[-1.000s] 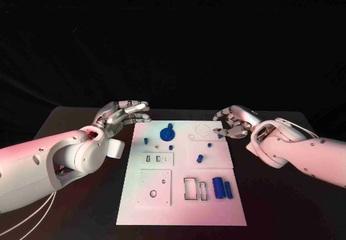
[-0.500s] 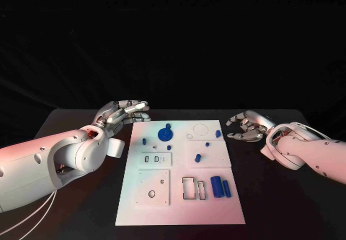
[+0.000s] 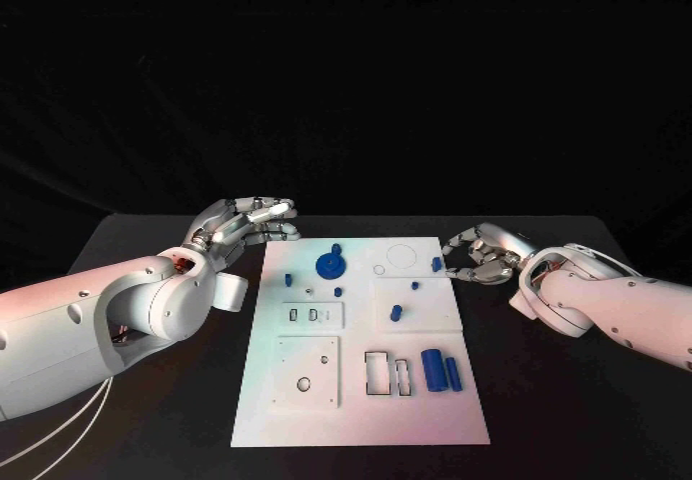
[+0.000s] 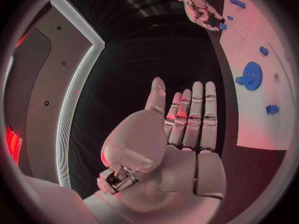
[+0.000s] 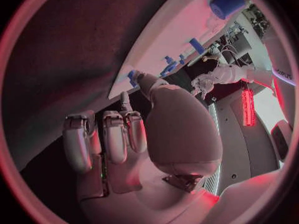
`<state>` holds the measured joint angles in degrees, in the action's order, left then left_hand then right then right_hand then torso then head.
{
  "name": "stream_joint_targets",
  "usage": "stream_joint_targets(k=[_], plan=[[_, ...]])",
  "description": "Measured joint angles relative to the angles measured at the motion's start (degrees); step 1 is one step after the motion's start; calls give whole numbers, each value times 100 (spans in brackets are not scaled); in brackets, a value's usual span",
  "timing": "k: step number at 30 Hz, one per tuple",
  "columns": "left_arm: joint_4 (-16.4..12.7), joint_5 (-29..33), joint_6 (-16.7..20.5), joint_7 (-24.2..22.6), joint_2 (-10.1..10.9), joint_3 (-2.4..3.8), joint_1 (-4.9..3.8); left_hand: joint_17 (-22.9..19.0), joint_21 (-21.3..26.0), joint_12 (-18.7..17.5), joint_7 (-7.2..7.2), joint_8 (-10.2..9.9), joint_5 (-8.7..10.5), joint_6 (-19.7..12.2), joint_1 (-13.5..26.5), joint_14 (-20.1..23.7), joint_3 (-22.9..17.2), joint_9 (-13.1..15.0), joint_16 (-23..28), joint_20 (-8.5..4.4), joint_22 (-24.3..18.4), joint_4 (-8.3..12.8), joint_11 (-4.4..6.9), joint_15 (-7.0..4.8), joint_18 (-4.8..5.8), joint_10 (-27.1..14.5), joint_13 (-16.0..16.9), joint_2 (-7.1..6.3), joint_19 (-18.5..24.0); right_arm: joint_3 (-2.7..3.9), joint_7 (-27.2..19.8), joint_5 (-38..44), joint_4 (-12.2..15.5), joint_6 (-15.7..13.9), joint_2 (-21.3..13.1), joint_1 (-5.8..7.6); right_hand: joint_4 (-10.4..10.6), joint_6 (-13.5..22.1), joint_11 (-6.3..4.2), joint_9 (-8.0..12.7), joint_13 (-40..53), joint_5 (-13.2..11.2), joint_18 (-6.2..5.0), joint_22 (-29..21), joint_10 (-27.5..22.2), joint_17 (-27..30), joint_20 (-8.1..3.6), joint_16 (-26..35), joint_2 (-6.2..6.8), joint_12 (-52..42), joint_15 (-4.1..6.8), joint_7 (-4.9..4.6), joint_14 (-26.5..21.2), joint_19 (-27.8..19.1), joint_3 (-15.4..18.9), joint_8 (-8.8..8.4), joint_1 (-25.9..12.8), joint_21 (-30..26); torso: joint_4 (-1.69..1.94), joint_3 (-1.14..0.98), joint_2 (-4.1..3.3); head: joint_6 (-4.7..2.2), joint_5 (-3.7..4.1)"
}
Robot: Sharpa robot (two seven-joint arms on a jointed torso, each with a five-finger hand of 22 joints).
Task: Assemble the parts on the task board
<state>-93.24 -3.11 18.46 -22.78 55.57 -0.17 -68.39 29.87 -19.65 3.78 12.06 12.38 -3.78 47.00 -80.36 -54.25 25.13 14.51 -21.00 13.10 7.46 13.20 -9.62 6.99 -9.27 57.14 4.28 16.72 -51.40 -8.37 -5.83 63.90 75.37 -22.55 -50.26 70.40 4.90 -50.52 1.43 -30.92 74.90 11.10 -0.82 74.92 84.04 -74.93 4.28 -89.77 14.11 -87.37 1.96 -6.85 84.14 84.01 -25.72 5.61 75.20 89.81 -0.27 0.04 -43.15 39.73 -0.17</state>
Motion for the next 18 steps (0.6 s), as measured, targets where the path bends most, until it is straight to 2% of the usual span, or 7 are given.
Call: stream_joint_targets(k=[8,13,18], plan=[[0,0,-3,3,11,0,0,0,0,0,0,0,0,0,0,0,0,0,0,0,-1,0,0,0,0,0,0,0,0,1,9,-41,-98,2,164,-19,-8,-168,0,56,0,0,0,0,0,0,0,0,-122,-32,0,-1,0,0,-201,53,-123,0,1,-2,1,22,-18],[-2,0,-5,5,16,0,0,-1,0,0,0,0,0,0,0,0,0,-1,0,0,-1,0,0,0,0,0,-1,0,0,1,13,-66,-144,2,239,-29,-16,-204,42,73,0,0,0,-1,-2,0,0,0,-130,-38,0,-11,0,0,-268,58,-130,0,1,-6,1,26,-31],[-2,0,-7,8,19,0,0,-1,0,0,0,0,0,0,0,0,0,-1,0,0,-1,0,0,0,0,0,-1,0,0,1,16,-84,-176,2,292,-36,-25,-248,43,83,5,0,0,-1,-1,1,0,0,-145,-71,-22,-28,-22,0,-307,58,-145,0,-2,-6,4,37,-40]])
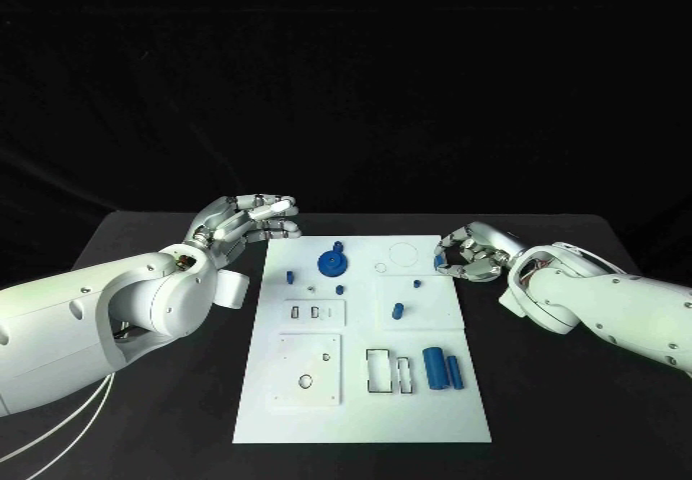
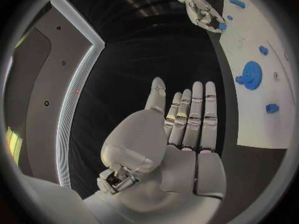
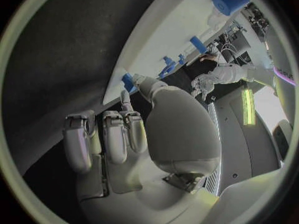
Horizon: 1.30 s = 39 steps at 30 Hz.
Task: Assemble the parts on the task board
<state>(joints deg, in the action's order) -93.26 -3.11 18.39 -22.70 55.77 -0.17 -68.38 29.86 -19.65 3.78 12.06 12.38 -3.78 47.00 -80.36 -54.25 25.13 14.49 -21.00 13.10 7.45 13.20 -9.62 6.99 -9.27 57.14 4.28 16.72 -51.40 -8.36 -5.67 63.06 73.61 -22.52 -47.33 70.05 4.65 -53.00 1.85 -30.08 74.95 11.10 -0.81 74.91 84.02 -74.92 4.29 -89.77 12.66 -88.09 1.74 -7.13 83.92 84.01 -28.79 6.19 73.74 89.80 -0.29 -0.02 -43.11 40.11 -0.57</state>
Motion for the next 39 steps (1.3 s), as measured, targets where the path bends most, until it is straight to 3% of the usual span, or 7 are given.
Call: stream_joint_targets(k=[15,23,31,34,39], plan=[[2,0,-6,14,4,0,0,7,0,0,0,0,0,0,0,0,-16,5,0,0,0,16,0,0,0,0,-1,0,0,1,6,-21,-16,39,23,-4,-174,-437,41,19,-1,-25,-1,3,0,0,45,0,-46,-75,-42,1,1,-1,-209,179,-46,-1,-9,-4,4,-9,-3],[2,0,-8,23,13,0,0,6,0,0,0,0,0,0,0,0,-16,4,0,0,1,16,0,0,0,0,-1,0,0,3,6,-25,-17,36,34,-5,-267,-681,41,-30,-1,-60,-1,4,0,1,45,0,-130,-98,-42,118,1,-1,-301,314,-98,-1,-3,-4,4,-9,-5],[0,0,-11,28,24,0,0,11,0,0,0,0,0,0,0,0,-16,3,0,0,1,16,0,0,0,0,-2,0,0,1,22,-13,5,-166,29,-7,-301,-710,-2,-33,-2,-82,-1,3,0,1,45,0,-242,-143,2,90,2,-1,-332,338,-119,-4,-7,-4,4,-3,-2],[-1,0,-13,29,27,0,0,11,0,0,0,0,0,0,0,0,-16,3,0,0,1,16,0,0,0,0,-2,0,0,1,27,-7,97,-287,-7,-7,-301,-710,-14,-32,-2,-26,0,3,-12,1,45,0,-265,-150,2,90,2,-1,-332,338,-143,-4,-8,-4,4,-2,3],[4,0,-17,32,28,-1,0,16,0,0,0,0,0,0,0,0,-16,9,0,0,1,16,0,0,0,0,-2,0,0,8,98,4,505,-453,-79,43,-292,-709,-43,-31,-2,25,0,2,2,1,6,0,-330,-150,2,91,2,-6,-340,338,-208,-5,-9,-1,12,8,4]])
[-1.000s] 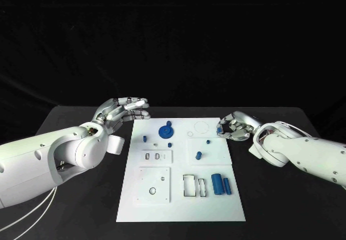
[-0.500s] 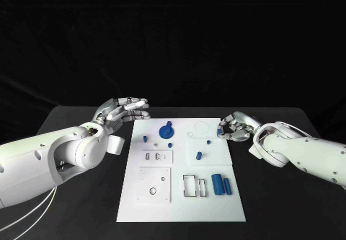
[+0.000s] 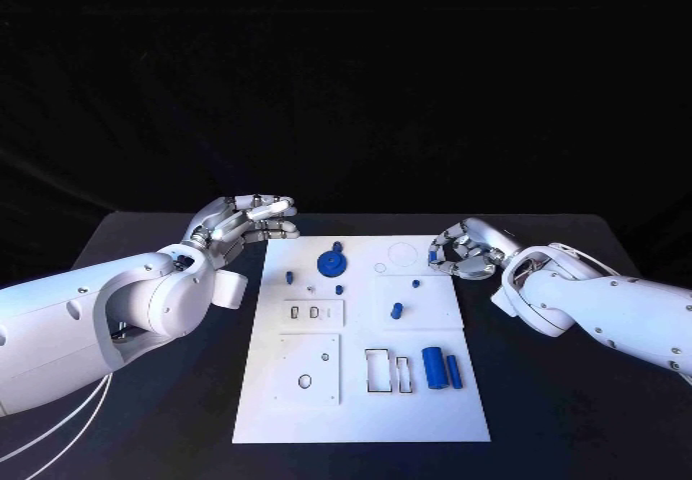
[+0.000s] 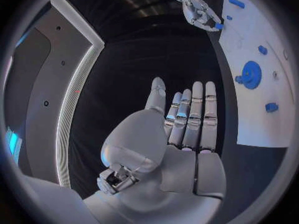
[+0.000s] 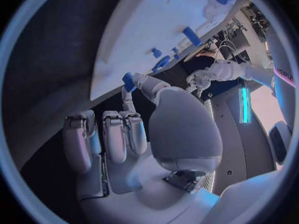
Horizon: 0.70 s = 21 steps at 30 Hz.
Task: Assemble the parts on the task board
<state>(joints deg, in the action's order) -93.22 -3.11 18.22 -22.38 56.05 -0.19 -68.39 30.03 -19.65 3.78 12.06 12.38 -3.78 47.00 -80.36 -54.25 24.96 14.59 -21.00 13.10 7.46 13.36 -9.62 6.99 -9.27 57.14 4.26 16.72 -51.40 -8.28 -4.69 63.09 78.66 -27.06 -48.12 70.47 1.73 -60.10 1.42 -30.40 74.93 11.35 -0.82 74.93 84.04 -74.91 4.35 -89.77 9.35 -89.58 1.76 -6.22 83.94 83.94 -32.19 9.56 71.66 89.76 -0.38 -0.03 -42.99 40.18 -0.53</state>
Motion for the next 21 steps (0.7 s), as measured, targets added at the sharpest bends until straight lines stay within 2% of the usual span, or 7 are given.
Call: stream_joint_targets(k=[6,10,15,21], plan=[[40,0,-5,5,-18,0,0,0,0,0,0,0,0,0,0,0,0,0,0,0,0,0,0,0,0,0,0,0,0,15,270,54,544,-174,43,168,9,1,0,2,0,1,0,0,0,0,-6,0,-18,0,0,1,0,7,-8,0,-18,0,-3,7,13,8,-17],[90,0,-10,10,-55,0,0,0,0,0,0,0,0,0,0,0,0,0,0,0,0,0,0,0,0,0,3,0,0,16,597,187,828,-283,236,240,9,1,0,3,-1,1,0,-1,0,0,-6,0,-33,0,0,1,0,7,-8,0,-32,0,-5,17,27,32,-53],[143,0,-20,19,-97,-2,-1,-1,0,0,0,0,0,0,0,0,0,-1,0,0,0,0,0,0,0,0,5,0,0,15,1023,529,1058,-372,598,267,9,3,0,5,-1,9,0,-1,0,0,-6,0,-40,0,0,3,0,7,-8,0,-39,0,9,36,48,107,-91],[188,1,-29,28,-129,-4,-1,0,0,0,0,0,0,0,0,0,0,0,0,0,0,0,0,0,0,0,4,0,0,-11,1534,1011,1154,-398,1073,257,9,11,0,5,-1,33,0,-1,0,0,-6,0,-39,0,0,11,0,7,-7,0,-39,0,39,59,66,161,-154]])
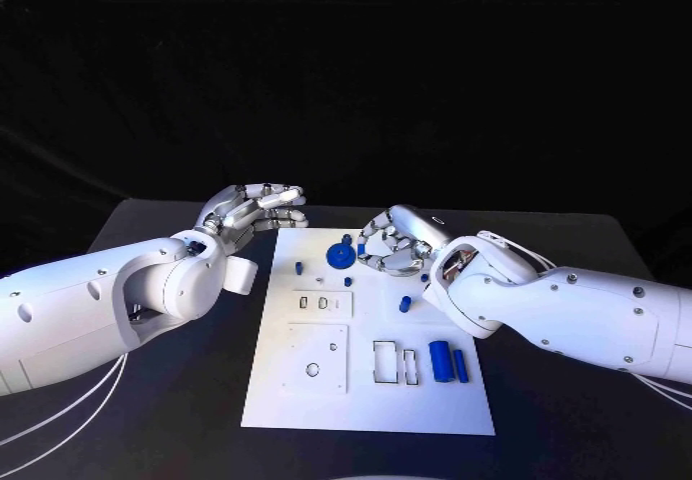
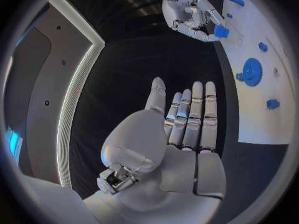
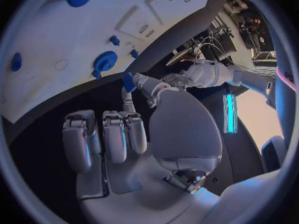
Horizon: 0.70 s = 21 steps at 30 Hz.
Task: Assemble the parts on the task board
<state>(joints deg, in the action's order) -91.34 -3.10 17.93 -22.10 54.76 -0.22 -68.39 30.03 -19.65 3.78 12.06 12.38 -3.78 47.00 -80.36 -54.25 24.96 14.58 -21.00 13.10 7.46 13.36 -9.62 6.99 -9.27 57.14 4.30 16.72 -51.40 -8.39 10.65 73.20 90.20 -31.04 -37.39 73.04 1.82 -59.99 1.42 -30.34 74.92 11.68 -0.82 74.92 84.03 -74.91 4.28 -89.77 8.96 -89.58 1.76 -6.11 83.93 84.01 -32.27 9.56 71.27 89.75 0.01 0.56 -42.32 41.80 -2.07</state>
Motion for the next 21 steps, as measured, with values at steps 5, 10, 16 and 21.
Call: stream_joint_targets(k=[5,10,16,21], plan=[[26,1,-3,3,-30,0,0,6,0,0,0,0,0,0,0,0,0,5,0,0,0,0,0,0,0,0,0,0,0,-31,346,298,-25,14,292,-112,0,21,0,0,0,31,0,0,0,0,0,0,-2,3,0,21,0,0,0,0,-2,0,11,18,16,38,-47],[47,1,-3,6,-53,0,0,6,0,0,0,0,0,0,9,0,0,5,0,0,0,0,0,0,0,0,0,-9,0,-60,622,550,-78,58,526,-306,0,33,0,0,0,31,0,-1,0,0,0,0,-30,23,0,28,0,0,1,0,-31,0,17,25,20,72,-82],[70,6,-5,7,-85,0,0,12,0,0,0,0,0,0,53,0,0,4,0,0,0,0,0,0,0,0,-1,-7,0,-72,818,806,-185,123,734,-505,-1,38,0,0,-1,30,0,-1,0,0,0,0,-36,23,0,25,0,0,1,0,-42,0,19,28,20,98,-130],[82,11,-8,8,-94,0,0,12,0,0,0,0,0,0,53,0,0,4,0,0,0,0,0,0,0,0,-1,-7,0,-85,925,981,-244,172,812,-625,-1,47,1,0,-1,30,0,-1,0,0,1,0,-19,23,0,19,0,0,2,0,-72,0,22,25,18,123,-172]])
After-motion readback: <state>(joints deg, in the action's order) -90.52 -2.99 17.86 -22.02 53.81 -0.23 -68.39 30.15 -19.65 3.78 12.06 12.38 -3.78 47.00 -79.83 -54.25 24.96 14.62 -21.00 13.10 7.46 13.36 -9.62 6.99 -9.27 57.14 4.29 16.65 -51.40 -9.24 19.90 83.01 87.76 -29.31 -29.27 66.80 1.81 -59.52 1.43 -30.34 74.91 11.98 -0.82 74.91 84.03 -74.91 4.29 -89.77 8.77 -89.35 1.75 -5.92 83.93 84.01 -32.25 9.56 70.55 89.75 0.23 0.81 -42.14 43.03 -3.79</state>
